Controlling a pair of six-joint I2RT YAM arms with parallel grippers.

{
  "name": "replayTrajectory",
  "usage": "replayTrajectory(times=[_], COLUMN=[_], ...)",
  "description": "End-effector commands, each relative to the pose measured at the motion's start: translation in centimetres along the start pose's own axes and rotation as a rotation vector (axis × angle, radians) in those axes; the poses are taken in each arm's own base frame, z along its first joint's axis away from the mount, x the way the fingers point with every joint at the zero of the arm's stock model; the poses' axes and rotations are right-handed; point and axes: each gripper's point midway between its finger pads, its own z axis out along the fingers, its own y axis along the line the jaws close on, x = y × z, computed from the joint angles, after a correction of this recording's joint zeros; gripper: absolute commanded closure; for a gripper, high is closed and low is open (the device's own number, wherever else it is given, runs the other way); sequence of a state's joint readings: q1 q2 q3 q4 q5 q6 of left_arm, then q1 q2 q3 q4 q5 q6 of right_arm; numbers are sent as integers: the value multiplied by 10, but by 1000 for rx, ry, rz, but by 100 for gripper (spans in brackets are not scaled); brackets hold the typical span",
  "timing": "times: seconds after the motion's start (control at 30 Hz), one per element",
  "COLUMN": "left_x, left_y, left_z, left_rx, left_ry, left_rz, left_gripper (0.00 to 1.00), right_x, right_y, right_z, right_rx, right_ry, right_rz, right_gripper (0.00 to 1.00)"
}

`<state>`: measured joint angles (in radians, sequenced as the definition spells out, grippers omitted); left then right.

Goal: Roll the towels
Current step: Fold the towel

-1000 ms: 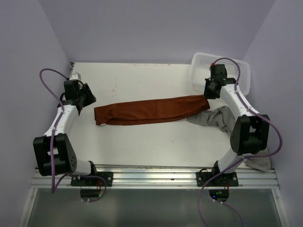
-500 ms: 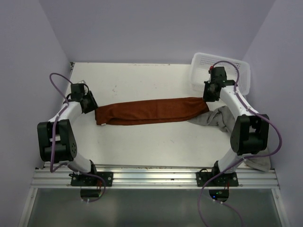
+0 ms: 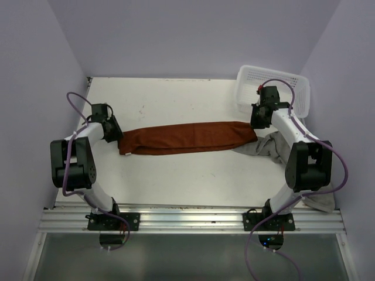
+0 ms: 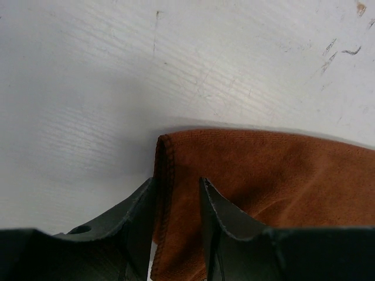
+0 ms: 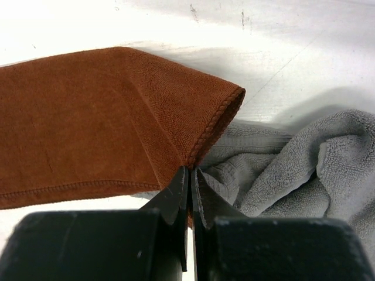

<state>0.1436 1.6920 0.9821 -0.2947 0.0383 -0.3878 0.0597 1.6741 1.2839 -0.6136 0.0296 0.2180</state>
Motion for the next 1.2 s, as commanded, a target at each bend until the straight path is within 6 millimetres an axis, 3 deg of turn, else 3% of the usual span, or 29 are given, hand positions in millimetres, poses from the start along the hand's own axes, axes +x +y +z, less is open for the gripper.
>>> replayTrajectory(times=[0.0, 0.37, 0.93, 1.17], left_x=[-25, -25, -54, -62], left_y=[-9, -2, -4, 1], left_z=[-3, 8, 0, -3], left_rx=[31, 16, 44, 12], left_ry=[-62, -54, -120, -132], left_rz=[-35, -48, -62, -58], left_gripper=[62, 75, 100, 100], right_x=[-7, -6, -4, -3], right_y=[4, 3, 2, 2], right_z=[-5, -1, 2, 3], right_rx=[-33, -30, -28, -28], right_ry=[-42, -35, -26, -20], right_rz=[-14, -25, -31, -39], right_gripper=[100, 100, 100, 100])
